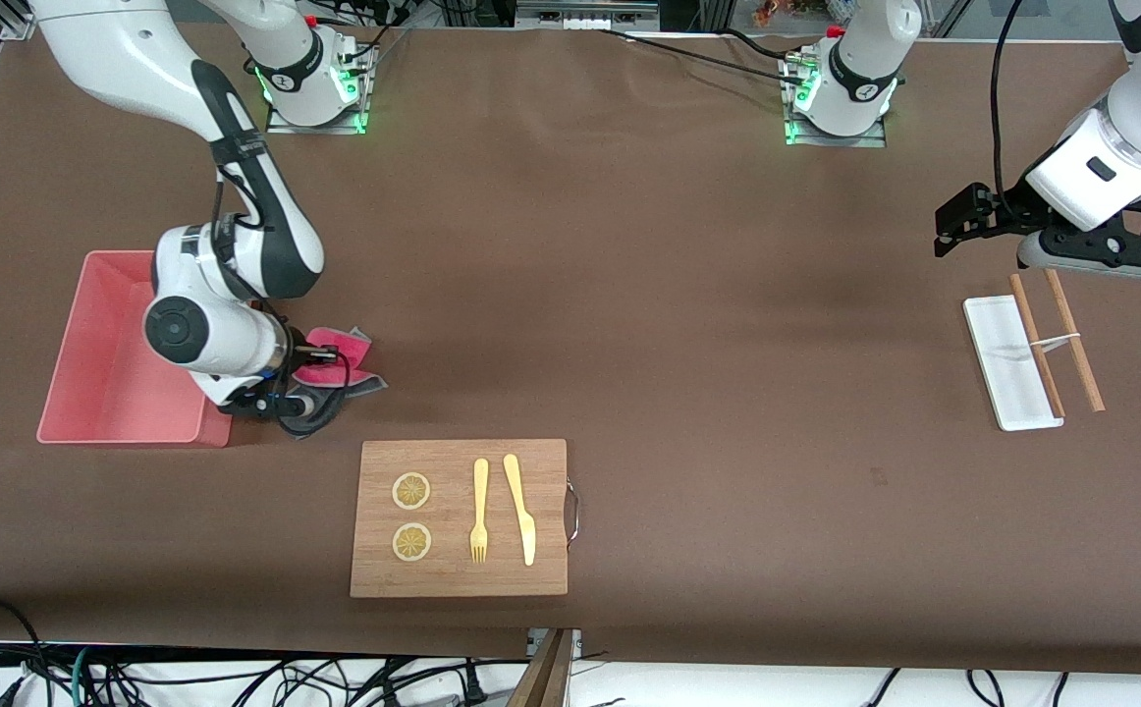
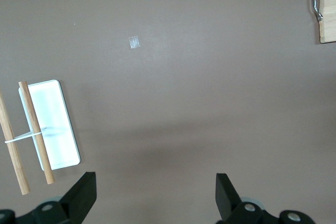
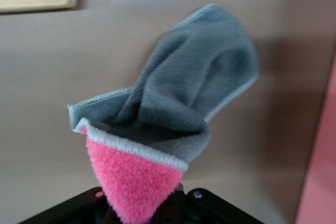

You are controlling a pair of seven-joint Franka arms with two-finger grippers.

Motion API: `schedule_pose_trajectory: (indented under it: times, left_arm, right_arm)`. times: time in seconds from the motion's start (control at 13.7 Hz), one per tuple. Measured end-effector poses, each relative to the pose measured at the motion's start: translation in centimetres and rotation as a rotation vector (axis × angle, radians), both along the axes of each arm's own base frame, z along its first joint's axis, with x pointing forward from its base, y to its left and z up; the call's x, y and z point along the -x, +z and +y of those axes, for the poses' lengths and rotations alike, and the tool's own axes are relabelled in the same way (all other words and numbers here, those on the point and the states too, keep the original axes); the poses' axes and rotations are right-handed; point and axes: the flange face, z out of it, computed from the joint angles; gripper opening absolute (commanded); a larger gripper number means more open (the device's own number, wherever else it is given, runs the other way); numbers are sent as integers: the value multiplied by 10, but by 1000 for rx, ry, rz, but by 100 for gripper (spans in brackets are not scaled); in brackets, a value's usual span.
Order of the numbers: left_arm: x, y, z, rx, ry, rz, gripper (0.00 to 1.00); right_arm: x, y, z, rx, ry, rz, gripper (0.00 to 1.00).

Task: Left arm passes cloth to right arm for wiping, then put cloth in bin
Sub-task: 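Wipe the table beside the cutting board with the cloth in the right gripper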

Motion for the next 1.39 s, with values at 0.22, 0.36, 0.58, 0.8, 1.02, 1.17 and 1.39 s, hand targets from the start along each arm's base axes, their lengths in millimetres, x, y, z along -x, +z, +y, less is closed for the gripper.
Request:
schedule_pose_trajectory:
  times: [0.22,0.36,0.58,0.8,1.02,1.17,1.39]
  left_arm:
    - [-1,0,0,0,0,-1,100]
    - [-1,0,0,1,0,-2,100]
    - [-2,0,0,1,0,-1,100]
    - [-2,0,0,1,0,-1,100]
    - [-2,0,1,1,2,-1,100]
    - [-2,-1,2,1,4,-1,100]
    - [-3,-1,4,1,7,0,100]
  right_arm:
    - [7,6,69,25,-75,-26,0]
    - [19,14,121,39,-130,-48,0]
    - [44,21,196,55,-230,-72,0]
    - [69,29,268,44,-356,-87,0]
    - [86,49,316,-24,-458,-48,0]
    - [89,69,334,-46,-508,-28,0]
    - [81,82,329,-35,-522,-17,0]
